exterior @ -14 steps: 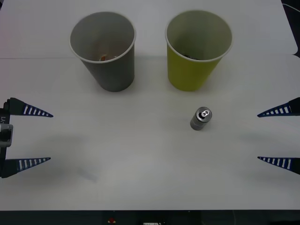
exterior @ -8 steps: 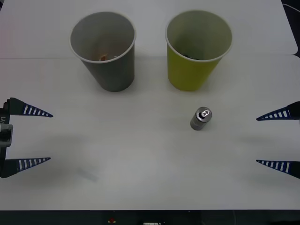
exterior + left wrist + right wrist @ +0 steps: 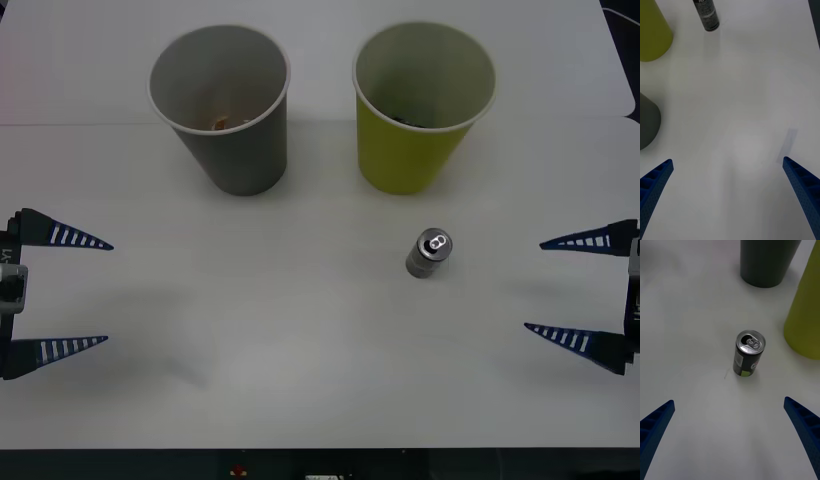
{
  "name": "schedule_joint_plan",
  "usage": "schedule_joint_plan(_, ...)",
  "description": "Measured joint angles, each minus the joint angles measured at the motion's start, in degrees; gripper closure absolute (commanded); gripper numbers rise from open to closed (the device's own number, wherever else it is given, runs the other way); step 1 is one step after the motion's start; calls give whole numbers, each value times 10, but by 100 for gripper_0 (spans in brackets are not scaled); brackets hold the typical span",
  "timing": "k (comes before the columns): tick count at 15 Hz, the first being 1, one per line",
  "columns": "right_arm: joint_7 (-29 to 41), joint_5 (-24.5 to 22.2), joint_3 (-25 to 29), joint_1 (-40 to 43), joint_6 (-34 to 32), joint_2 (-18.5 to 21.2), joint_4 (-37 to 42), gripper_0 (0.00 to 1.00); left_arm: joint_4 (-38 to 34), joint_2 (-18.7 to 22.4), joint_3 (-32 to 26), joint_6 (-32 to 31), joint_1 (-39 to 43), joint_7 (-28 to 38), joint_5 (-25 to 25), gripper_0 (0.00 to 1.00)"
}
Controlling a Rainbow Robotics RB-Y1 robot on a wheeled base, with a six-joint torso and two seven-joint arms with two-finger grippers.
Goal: Put the can into the green bin and the plastic bottle into the gray bin
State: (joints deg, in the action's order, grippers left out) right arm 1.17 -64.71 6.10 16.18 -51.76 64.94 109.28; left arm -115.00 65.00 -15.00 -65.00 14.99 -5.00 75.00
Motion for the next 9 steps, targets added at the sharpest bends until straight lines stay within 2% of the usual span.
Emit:
schedule_joint_plan(4, -23, 60, -55, 0, 77, -2, -19, 0, 0, 0, 0, 0, 0, 0, 0, 0)
schedule_joint_plan(9, -51, 80, -66, -4, 87, -38, -48, 0, 0, 0, 0, 0, 0, 0, 0, 0)
